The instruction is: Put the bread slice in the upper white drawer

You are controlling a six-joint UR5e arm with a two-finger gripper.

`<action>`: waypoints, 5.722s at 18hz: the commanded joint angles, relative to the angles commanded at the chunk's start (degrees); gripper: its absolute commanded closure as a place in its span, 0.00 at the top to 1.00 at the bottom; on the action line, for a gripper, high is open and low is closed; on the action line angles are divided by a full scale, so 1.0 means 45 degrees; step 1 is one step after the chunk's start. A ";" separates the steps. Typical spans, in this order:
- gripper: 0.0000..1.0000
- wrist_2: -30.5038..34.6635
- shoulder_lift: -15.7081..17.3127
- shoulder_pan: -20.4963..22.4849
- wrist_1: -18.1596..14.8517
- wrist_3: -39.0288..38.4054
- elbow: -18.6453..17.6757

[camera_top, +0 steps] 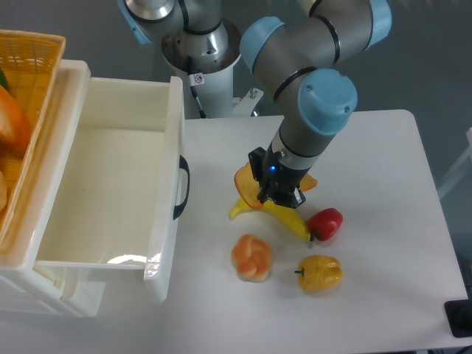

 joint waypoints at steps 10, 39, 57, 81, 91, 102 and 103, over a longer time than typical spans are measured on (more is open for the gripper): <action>0.00 -0.0039 0.0117 -0.0058 0.0020 -0.0156 0.0039; 0.00 -0.2948 0.3905 -0.0331 -0.1973 -0.6735 0.0117; 0.00 -0.3691 0.3536 -0.2831 0.1172 -1.0684 -0.0801; 0.62 -0.3652 0.3047 -0.3145 0.2480 -0.9728 -0.0820; 1.00 -0.3555 0.2988 -0.2248 0.2597 -0.8460 -0.0742; 1.00 0.0368 0.2071 -0.2109 0.2793 -0.6428 -0.0781; 1.00 0.0758 0.1993 -0.2090 0.2774 -0.6116 -0.0820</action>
